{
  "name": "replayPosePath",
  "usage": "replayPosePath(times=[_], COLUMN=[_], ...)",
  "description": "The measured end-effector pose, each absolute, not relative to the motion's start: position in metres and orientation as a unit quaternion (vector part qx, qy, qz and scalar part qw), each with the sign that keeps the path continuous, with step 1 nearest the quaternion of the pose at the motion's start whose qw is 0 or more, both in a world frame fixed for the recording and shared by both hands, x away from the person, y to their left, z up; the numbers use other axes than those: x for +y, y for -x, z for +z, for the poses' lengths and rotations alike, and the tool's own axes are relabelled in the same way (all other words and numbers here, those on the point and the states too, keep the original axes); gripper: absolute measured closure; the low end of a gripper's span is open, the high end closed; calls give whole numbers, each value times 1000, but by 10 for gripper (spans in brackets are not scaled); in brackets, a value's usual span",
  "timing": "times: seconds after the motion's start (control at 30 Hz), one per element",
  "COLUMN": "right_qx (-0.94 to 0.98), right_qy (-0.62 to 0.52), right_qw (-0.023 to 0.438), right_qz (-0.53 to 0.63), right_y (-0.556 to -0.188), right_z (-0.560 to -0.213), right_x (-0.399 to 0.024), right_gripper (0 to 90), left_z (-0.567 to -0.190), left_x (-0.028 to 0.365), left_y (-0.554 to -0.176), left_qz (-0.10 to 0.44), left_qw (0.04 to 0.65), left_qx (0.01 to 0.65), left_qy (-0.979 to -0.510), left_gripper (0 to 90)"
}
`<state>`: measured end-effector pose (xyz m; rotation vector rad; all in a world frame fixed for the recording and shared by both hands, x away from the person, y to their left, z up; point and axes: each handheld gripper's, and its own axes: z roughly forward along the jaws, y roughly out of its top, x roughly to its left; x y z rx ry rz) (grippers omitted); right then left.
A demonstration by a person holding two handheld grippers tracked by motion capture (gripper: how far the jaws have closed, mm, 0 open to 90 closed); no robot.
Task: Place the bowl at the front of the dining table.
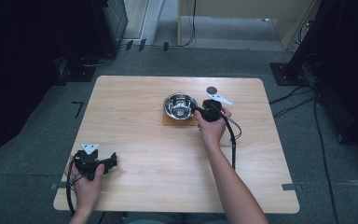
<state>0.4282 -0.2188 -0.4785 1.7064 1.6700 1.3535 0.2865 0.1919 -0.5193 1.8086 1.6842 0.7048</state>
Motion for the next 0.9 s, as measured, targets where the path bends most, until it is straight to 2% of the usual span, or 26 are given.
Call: replayPosePath(times=[0.23, 0.9], right_qx=[635, 650], right_qy=[-593, -583], right_qw=[188, 197], right_qz=[459, 445], right_y=[-416, -385], right_z=[-475, -480], right_x=[-221, -238], right_gripper=[233, 181], left_z=[-519, -519], left_x=[192, 192], left_y=[-286, -286], left_qz=[263, 263], left_qw=[282, 282], left_qx=[629, 629], left_qy=[-675, -675], left_gripper=[9, 9])
